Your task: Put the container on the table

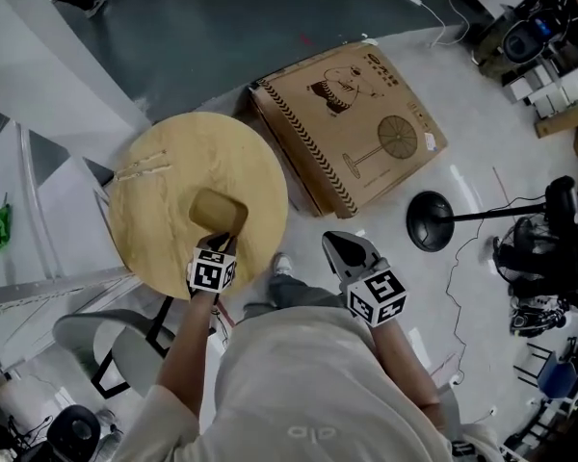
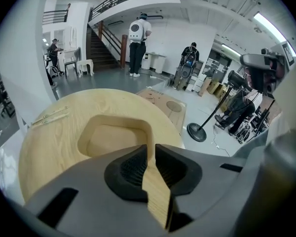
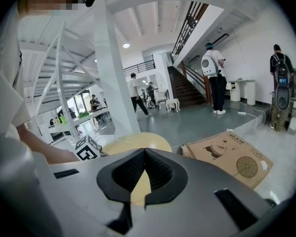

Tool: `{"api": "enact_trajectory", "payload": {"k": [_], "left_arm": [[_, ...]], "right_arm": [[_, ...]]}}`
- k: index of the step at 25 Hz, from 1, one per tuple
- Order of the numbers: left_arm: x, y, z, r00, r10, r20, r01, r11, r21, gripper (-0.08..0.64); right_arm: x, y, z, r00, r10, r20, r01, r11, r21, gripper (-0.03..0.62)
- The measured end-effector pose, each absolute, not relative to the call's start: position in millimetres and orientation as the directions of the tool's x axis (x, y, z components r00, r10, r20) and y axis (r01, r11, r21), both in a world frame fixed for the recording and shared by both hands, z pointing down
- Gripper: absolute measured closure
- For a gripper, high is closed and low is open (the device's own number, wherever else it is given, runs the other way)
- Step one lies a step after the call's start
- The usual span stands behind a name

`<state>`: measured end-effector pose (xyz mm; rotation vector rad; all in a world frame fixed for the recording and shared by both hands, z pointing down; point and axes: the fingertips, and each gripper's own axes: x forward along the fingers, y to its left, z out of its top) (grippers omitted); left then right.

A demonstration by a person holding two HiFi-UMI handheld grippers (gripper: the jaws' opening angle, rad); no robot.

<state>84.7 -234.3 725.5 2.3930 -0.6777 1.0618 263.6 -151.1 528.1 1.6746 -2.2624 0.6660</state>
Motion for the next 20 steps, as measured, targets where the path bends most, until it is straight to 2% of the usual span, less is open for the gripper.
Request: {"api": "enact_trajectory", "payload": {"k": [1,4,14,20], "left_arm": [[78.7,-232.8,720.3,0.586,-0.269,0.764,-0.598,-0.78,0.184,0.513],[59.6,-228.3,699.3,0.595,-0.306,0.743,-0.624,-0.758,0.187,0.537],[-16.3,-201.2,634.3,0.604,-0.449,0.659,-0.709,-0.679,0.188,0.543],[-67.4,-184.6,591.9,0.584,-0.577,0.571,-0.778,-0.598,0.192,0.543]], "right_arm": [[257.7,-152.2,526.2,-0.322,-0.832,0.451,-0.945,0.25,-0.212,0.566],[236.9,-156.9,520.4,-0.364,-0.821,0.44,-0.93,0.3,-0.211,0.566],[151.5,-174.6,508.7,-0.518,-0.747,0.417,-0.854,0.476,-0.21,0.566],[90.7,-180.2,502.3,-0.618,-0.676,0.401,-0.781,0.588,-0.214,0.566]]}}
